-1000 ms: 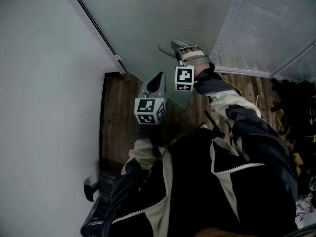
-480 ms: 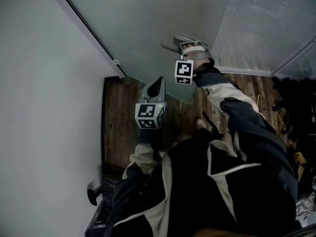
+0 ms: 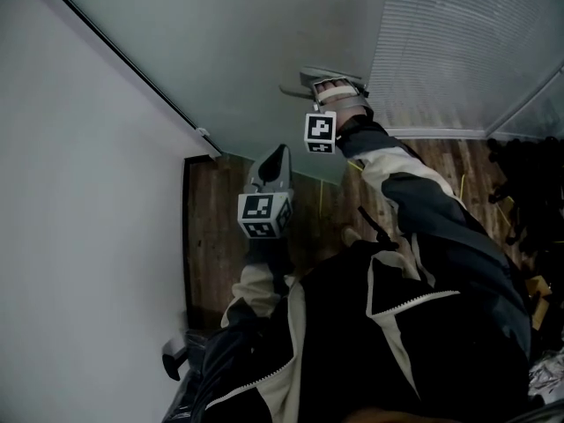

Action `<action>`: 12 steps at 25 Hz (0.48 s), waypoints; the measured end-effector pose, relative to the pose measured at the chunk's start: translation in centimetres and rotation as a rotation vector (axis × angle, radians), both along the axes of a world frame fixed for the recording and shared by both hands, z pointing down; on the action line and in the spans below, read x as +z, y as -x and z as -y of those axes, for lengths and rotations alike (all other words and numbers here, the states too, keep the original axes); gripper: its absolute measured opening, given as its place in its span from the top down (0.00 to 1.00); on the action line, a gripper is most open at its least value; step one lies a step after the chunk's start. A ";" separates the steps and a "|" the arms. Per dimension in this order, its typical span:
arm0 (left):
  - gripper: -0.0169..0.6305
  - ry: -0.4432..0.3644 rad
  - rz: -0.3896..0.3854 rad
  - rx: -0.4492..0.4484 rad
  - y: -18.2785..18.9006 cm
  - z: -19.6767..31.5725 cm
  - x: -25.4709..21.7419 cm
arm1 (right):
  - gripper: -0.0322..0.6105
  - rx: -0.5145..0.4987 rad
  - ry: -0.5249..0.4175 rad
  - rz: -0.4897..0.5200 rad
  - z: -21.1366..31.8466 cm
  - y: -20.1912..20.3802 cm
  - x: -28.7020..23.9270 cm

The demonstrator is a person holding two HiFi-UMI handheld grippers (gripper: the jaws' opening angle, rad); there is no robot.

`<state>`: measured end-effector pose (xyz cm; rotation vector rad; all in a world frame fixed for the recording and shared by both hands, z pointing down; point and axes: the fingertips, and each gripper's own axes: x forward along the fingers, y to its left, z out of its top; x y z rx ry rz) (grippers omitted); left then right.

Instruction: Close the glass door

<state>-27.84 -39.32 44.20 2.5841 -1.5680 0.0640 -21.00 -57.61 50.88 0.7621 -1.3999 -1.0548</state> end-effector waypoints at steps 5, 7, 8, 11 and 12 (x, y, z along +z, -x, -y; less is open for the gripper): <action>0.96 -0.010 0.014 -0.004 -1.6 2.5 -0.1 | 0.76 -0.013 -0.002 0.030 3.5 -0.2 0.4; 0.97 -0.013 0.015 -0.011 -3.0 3.6 -0.3 | 0.75 -0.013 -0.001 0.040 5.2 -1.2 0.2; 0.97 -0.012 0.014 -0.014 -3.7 4.2 -0.5 | 0.75 -0.012 0.000 0.040 6.1 -1.9 0.1; 0.96 -0.009 0.014 -0.032 -4.7 5.8 -0.8 | 0.75 -0.010 0.007 0.030 8.8 -3.2 0.1; 0.96 -0.009 0.013 -0.043 -4.7 6.3 -0.8 | 0.75 -0.009 0.012 0.027 9.6 -3.4 0.3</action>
